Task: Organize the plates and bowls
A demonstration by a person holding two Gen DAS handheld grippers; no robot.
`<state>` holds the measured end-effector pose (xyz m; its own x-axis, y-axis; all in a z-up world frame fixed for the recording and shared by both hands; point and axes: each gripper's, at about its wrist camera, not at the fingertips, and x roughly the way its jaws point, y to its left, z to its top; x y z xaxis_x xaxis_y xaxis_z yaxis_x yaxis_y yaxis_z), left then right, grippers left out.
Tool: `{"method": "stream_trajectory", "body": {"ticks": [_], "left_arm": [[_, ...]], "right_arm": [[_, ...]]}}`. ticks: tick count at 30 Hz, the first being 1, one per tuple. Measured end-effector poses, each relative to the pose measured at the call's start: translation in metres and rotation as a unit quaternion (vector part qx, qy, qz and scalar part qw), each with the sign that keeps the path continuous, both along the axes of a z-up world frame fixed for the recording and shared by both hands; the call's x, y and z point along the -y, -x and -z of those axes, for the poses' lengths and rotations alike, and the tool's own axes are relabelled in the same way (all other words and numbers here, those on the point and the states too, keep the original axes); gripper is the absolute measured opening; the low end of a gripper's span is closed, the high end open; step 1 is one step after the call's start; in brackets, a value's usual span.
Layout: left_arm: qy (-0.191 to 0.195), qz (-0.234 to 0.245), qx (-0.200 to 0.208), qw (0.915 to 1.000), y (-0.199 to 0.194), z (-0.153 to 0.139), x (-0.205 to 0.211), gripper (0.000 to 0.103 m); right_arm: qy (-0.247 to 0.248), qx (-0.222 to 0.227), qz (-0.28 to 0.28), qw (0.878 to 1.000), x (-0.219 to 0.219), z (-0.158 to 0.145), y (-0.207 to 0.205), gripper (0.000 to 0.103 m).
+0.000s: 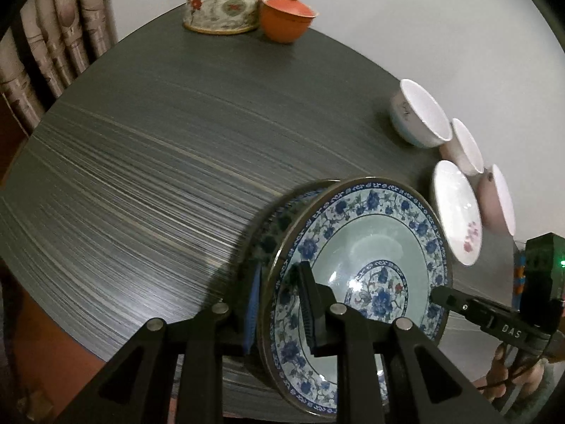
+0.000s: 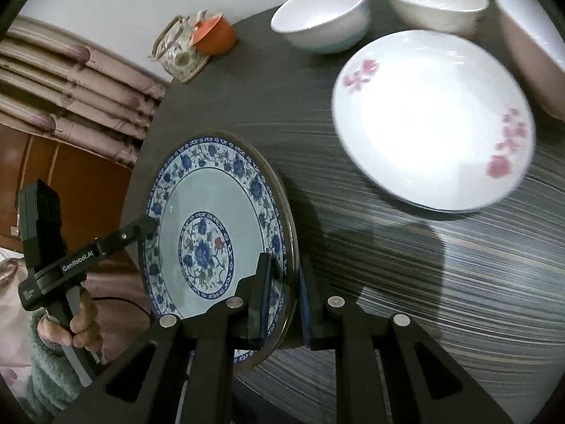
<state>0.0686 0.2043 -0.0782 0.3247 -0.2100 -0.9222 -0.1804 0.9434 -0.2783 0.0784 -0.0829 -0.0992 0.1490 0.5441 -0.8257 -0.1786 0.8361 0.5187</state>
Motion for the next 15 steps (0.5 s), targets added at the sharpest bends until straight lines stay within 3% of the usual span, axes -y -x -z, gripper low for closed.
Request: {"method": "stream_trajectory", "body": {"ticks": [15], "left_arm": [[-0.006,-0.008,-0.019,0.9998,-0.017,0.025,-0.010,0.023]], "right_arm": [[0.047,0.004,-0.018,0.999,-0.035,0.013,-0.012,0.017]]}}
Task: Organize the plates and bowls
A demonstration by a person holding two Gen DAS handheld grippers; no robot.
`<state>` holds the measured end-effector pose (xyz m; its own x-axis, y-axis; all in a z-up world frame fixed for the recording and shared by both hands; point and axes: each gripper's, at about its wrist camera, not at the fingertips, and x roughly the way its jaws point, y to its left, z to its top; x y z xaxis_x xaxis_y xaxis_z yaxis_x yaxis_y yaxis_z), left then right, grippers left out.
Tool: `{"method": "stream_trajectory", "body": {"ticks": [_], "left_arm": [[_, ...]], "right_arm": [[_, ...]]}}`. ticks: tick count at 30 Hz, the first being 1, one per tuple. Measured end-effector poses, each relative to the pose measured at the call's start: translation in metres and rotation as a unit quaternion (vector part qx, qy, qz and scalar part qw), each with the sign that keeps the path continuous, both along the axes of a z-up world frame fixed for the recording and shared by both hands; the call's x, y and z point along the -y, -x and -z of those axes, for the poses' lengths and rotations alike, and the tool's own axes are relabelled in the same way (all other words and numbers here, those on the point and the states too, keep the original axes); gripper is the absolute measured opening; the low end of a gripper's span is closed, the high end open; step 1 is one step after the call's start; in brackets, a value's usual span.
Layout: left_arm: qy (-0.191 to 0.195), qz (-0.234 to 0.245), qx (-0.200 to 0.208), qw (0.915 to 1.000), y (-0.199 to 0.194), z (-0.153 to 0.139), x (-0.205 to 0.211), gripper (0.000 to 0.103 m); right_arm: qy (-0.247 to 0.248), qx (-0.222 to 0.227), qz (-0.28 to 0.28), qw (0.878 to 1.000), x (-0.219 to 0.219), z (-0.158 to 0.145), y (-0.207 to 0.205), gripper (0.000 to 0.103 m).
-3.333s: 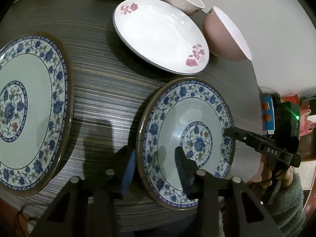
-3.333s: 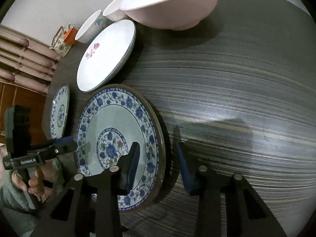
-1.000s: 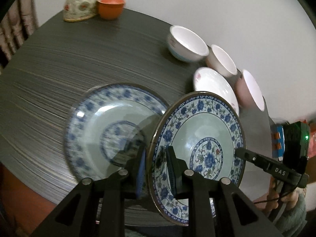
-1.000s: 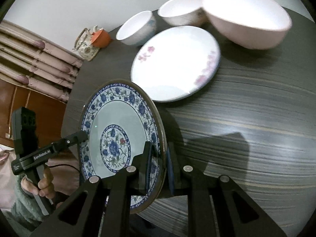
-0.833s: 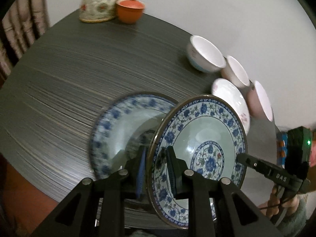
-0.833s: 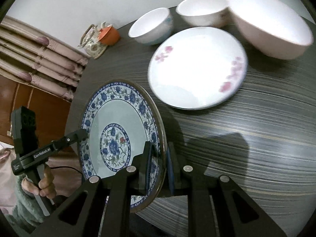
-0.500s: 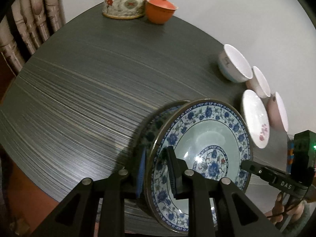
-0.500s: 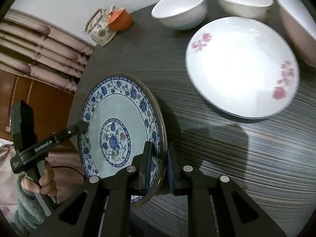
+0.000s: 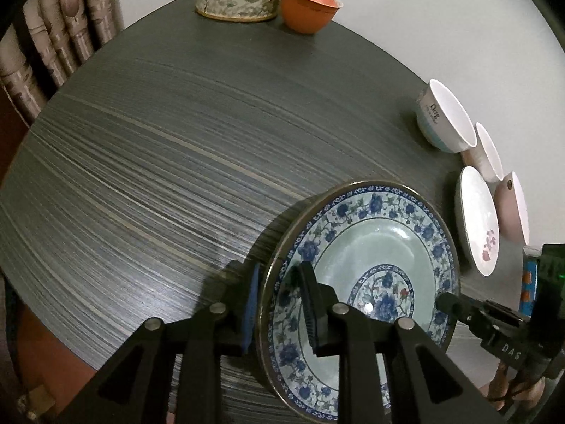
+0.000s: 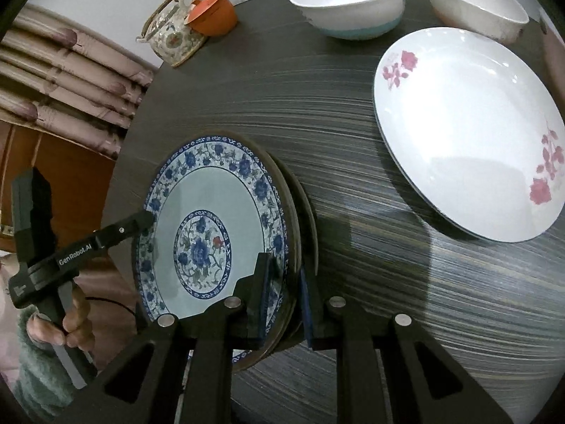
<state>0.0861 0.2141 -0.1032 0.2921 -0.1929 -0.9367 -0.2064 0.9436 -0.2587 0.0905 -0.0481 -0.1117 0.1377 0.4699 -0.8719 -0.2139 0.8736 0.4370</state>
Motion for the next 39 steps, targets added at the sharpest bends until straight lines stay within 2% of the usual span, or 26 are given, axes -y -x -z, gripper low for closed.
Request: {"method": "stream_trajectory", "body": {"ticks": [8,19,21,26,32,39], "left_arm": [[0.001,0.001,0.000,1.0000,-0.001,0.007,0.003,0.026],[-0.009,0.001,0.005,1.0000,-0.004,0.007,0.010,0.028],[-0.011,0.000,0.006,0.9999,-0.004,0.005,0.010,0.028],[-0.021,-0.001,0.019,0.9996,-0.002,-0.004,0.011,0.028],[-0.033,-0.006,0.047,0.9983,-0.002,-0.025,0.023,0.033],[-0.021,0.024,0.078,0.9965,-0.006,-0.039,0.068,0.045]], "right_arm": [[0.066,0.040,-0.034,0.996,-0.021,-0.008,0.004,0.022],[0.109,0.059,-0.062,0.990,-0.040,-0.016,0.009,0.048],[0.122,0.059,-0.066,0.989,-0.042,-0.015,0.009,0.055],[0.131,0.073,-0.080,0.985,-0.049,-0.022,0.009,0.057],[0.105,0.079,-0.050,0.990,-0.035,-0.031,0.007,0.057],[0.085,0.100,0.019,0.991,0.020,-0.037,0.014,0.057]]}}
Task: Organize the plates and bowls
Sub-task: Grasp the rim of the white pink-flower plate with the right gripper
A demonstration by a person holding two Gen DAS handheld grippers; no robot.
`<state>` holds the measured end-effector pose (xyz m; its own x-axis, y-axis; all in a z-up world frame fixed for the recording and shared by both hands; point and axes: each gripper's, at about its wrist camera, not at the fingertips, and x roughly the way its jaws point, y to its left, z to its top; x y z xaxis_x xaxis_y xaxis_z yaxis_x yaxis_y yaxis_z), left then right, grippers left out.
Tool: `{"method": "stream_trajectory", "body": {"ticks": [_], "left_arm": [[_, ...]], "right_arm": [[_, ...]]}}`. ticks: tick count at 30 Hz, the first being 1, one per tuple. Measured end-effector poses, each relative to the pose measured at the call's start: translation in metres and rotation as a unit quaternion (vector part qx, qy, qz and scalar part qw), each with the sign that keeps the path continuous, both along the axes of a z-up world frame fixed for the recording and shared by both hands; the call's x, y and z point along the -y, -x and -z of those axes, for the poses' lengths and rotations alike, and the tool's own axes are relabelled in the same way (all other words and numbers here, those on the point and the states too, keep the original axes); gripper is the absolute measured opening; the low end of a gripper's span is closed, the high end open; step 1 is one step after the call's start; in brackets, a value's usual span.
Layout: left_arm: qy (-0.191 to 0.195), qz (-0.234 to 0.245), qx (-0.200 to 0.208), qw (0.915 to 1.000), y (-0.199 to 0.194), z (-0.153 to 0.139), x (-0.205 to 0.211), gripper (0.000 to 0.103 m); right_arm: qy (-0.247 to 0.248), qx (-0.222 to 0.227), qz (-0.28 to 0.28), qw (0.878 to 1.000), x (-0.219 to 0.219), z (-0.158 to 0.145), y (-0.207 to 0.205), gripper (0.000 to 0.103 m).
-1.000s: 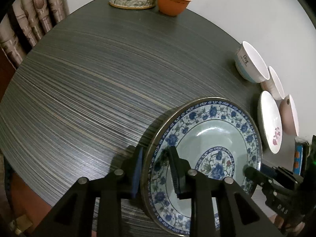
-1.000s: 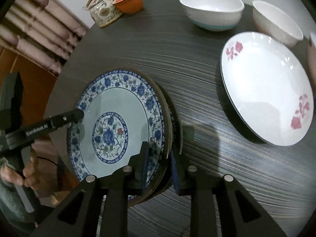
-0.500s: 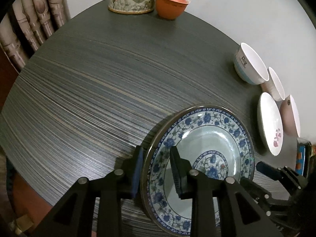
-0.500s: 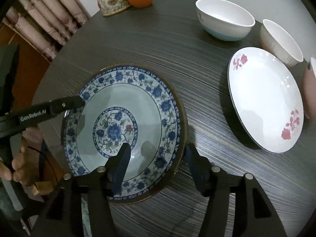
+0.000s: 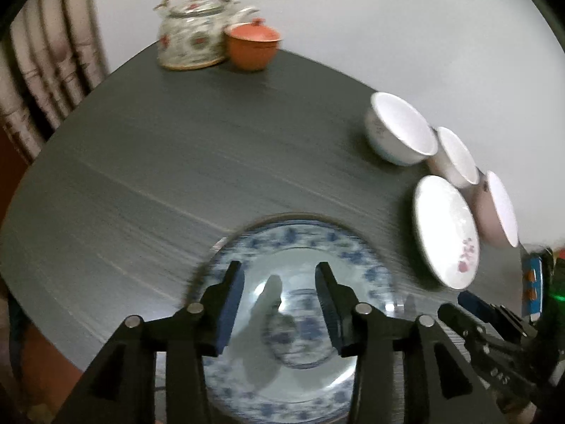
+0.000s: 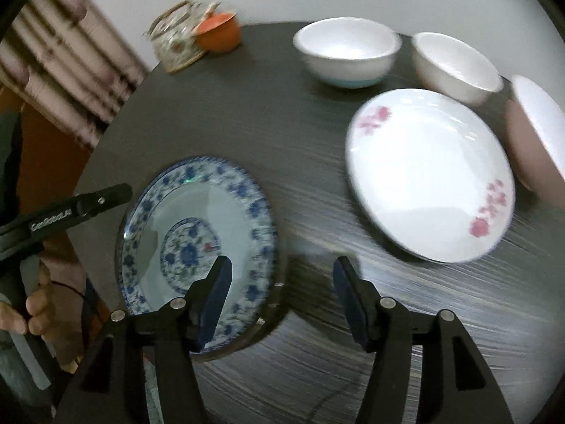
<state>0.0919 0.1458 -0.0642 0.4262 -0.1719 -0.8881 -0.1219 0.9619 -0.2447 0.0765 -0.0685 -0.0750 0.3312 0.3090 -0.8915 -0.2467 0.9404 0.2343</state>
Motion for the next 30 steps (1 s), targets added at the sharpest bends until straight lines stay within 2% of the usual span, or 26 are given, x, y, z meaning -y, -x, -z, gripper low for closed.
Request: {"method": "stream_trajectory", "body": {"ticks": [6,14,20,26,30], "left_arm": [[0.013,0.041,-0.006,0.9991,-0.011,0.004,0.046,0.049],[0.027,0.064,-0.008,0.9976,-0.048,0.014,0.088,0.049],[0.043,0.073,-0.028,0.9960,-0.082,0.030,0.118,0.049],[0.051,0.082,-0.050,0.9941,-0.109,0.044,0.135,0.049],[0.046,0.086,-0.056,0.9937,-0.120,0.050,0.141,0.049]], "right_arm": [[0.004,0.038,0.071,0.997,0.056,-0.002,0.001,0.057],[0.000,0.047,0.143,0.989,0.129,0.004,-0.009,0.057],[-0.007,0.039,0.165,0.985,0.160,0.014,-0.030,0.043],[-0.019,0.025,0.169,0.985,0.169,0.027,-0.060,0.028],[-0.030,0.016,0.176,0.984,0.177,0.035,-0.072,0.024]]}}
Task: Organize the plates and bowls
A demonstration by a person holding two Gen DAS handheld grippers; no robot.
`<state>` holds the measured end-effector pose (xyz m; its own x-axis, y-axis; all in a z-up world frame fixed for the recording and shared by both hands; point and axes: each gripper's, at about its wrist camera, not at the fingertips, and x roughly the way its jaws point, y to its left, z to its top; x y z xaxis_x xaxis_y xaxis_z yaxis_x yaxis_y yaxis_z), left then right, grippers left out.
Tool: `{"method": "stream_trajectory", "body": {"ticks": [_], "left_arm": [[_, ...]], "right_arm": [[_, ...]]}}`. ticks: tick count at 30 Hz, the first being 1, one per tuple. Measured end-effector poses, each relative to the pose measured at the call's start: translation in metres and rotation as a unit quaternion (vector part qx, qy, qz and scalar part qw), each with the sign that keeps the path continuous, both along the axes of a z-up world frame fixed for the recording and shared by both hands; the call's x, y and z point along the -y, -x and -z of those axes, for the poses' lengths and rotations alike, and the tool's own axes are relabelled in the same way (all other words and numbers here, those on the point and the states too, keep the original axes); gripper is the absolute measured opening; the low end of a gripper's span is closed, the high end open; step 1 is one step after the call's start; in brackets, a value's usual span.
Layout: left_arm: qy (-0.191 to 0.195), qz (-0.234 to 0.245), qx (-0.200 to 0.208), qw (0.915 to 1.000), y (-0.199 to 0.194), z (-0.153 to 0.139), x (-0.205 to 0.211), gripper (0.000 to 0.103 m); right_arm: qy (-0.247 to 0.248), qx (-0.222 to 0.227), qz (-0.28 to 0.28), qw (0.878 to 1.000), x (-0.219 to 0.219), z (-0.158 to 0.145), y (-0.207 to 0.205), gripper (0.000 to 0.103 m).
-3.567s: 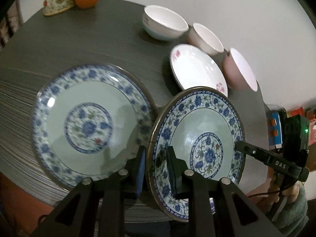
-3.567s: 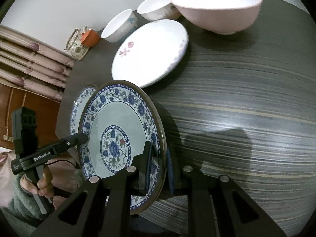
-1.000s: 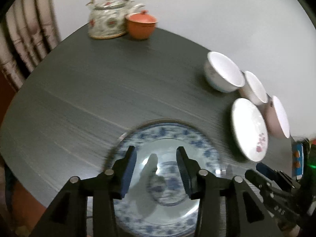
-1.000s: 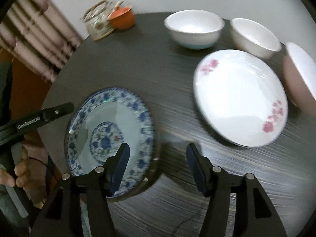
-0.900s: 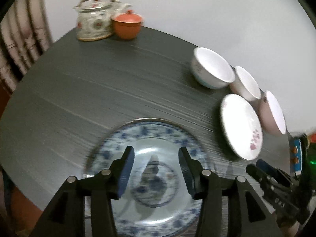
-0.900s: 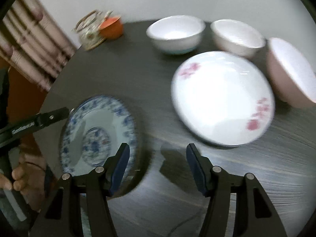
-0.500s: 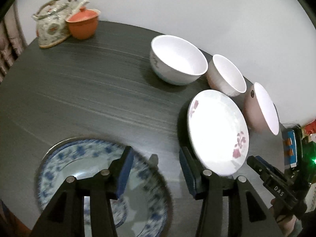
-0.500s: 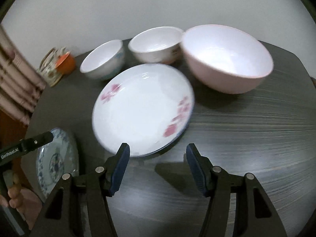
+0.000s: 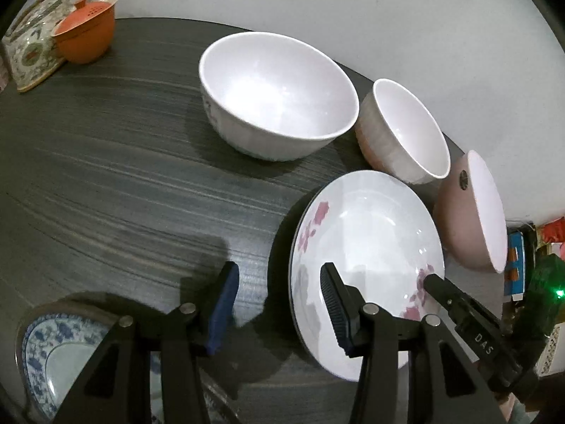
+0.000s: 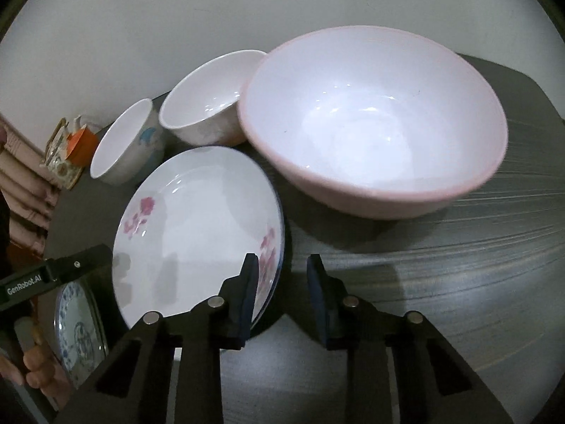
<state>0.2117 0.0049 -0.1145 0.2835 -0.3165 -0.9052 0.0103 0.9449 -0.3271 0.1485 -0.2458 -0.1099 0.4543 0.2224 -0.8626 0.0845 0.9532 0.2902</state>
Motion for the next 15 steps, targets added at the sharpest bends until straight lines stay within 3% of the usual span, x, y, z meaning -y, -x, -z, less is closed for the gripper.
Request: {"method": "stream_trajectory", "body": {"ticks": [4,11,15], "left_arm": [[-0.001,0.000,-0.017,0.9999,-0.012,0.010,0.002,0.049],[0.008,0.019,-0.024,0.9995,-0.028,0.016,0.013,0.019],[0.004,0.027,-0.024,0.9993,-0.031,0.017,0.018,0.017]], "right_arm": [[-0.003,-0.002,-0.008,1.000,-0.001,0.004,-0.007,0.023],[-0.023,-0.006,-0.022,0.999,-0.006,0.011,-0.019,0.015],[-0.030,-0.006,-0.023,0.999,-0.003,0.013,-0.021,0.015]]}}
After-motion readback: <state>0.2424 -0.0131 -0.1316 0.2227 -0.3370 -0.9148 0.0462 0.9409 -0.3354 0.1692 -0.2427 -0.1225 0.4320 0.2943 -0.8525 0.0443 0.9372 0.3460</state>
